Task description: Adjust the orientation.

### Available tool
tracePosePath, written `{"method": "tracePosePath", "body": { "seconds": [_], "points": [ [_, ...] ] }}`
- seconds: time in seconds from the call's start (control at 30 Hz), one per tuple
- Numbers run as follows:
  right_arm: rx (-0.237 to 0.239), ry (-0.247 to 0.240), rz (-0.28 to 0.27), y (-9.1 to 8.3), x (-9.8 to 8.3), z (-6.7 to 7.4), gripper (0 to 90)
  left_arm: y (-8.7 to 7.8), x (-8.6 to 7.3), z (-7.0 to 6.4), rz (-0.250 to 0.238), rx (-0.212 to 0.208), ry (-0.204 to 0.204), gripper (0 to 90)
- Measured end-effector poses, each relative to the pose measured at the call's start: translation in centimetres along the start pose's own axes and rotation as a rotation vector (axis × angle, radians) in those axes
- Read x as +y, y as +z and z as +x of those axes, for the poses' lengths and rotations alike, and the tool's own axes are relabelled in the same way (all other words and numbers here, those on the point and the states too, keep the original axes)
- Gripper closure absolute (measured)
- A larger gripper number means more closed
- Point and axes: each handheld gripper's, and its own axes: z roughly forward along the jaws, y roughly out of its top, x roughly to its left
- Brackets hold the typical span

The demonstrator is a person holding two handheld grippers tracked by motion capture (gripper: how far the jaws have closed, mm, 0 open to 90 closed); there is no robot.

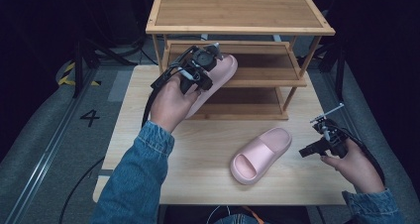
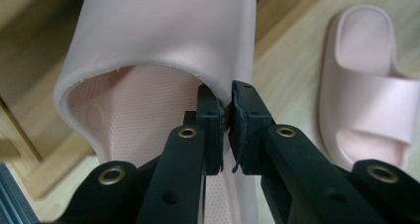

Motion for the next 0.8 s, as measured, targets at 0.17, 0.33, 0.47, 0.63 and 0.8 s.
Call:
{"method": "tracePosePath", "body": {
  "seconds": [0.17,0.33,0.47,0.63,0.8],
  "points": [
    [-0.002,-0.01,0.002,0.2,0.1,0.2,53.6,0.9,1.2,0.6,-0.03,0.049,-0.034,82.6],
    [-0.005,-0.013,-0.004,0.1,0.1,0.2,53.8,2.1,2.0,1.1,-0.011,0.067,-0.035,83.4],
    [-0.016,-0.022,-0.014,0.1,0.1,0.5,55.1,2.8,2.4,1.4,-0.018,0.075,-0.051,83.8],
    [-0.014,-0.055,-0.012,0.3,0.2,1.1,55.1,3.6,2.9,1.9,-0.042,0.075,-0.097,84.0],
    [-0.015,-0.056,-0.008,0.5,0.3,1.2,55.0,4.2,3.4,2.4,-0.042,0.074,-0.141,84.1]
  ]
}}
